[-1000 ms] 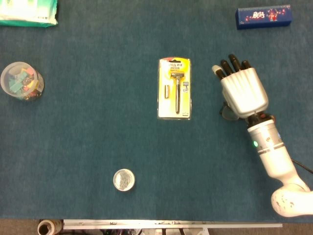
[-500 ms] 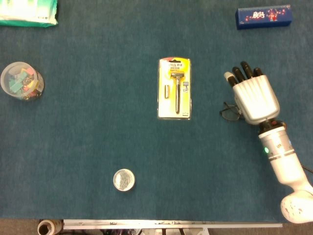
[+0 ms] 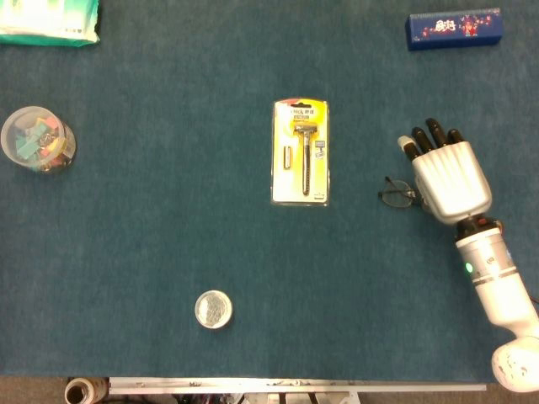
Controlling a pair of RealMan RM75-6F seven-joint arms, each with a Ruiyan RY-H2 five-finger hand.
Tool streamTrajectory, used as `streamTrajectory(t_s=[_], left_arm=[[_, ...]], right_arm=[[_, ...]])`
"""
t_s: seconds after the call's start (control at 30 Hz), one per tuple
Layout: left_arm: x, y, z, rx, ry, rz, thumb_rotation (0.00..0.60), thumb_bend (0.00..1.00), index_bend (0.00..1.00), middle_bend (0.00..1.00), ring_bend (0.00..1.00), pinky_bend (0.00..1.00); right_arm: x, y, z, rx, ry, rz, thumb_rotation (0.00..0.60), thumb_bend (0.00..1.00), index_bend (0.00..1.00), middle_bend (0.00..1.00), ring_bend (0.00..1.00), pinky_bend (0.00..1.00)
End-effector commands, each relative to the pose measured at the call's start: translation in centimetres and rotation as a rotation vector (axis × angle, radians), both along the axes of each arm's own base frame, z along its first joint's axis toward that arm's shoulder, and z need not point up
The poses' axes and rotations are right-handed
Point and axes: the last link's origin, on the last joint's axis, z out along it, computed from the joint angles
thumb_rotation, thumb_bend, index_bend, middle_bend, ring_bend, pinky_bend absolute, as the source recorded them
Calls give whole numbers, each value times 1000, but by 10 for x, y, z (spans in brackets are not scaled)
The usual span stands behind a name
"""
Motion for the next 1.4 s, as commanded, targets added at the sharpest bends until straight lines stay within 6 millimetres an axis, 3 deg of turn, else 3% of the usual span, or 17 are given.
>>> streamTrajectory(t_s=[0.03,1.4], left_arm=[[0,0,0,0,1,0,600,116,449,449,366,442],[1,-1,0,-7,-8,-8,600,116,449,449,366,442]], right_arm=[[-2,0,-1,2,2,-3,600,314,311,311,191,401],[-31,5,-21,51,78,-61,600,315,310,311,191,401]])
